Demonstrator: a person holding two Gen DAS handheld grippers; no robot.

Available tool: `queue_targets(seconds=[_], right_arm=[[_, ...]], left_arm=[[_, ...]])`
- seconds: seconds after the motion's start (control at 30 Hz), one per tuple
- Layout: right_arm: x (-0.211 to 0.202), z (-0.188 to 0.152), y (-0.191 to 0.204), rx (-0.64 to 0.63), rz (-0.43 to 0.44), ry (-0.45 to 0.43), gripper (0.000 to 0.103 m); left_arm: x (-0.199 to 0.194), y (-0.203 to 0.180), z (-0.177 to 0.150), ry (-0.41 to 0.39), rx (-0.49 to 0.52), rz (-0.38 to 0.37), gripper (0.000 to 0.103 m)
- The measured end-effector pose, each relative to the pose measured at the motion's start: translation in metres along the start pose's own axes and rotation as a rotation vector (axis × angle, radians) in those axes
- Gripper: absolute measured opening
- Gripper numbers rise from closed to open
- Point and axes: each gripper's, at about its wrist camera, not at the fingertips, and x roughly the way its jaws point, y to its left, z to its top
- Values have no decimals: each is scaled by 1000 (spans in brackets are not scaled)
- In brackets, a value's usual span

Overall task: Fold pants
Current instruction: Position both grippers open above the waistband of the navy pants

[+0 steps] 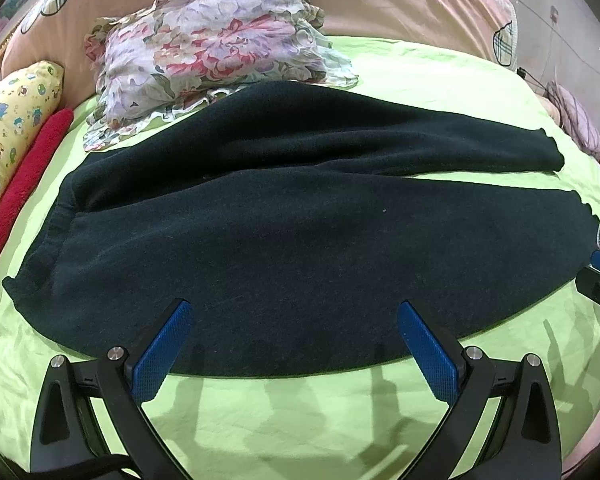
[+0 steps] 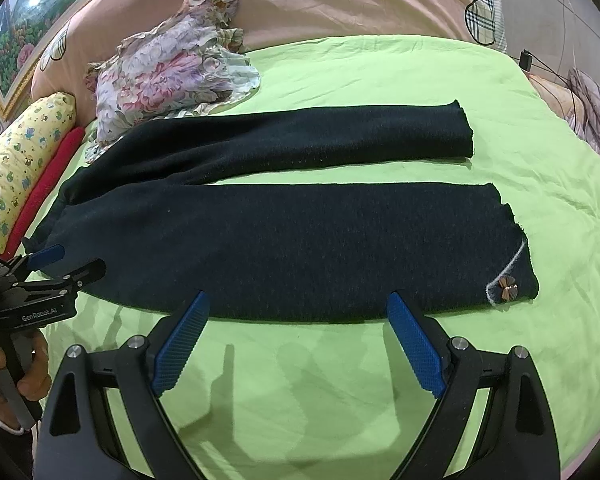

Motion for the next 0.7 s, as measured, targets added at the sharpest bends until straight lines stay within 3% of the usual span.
queue_targets(seconds=[0.7], right_arm=[[-3,13,-18,39,14,-8,91]], left_arm=[[2,-10,19,6,40,-67,102]])
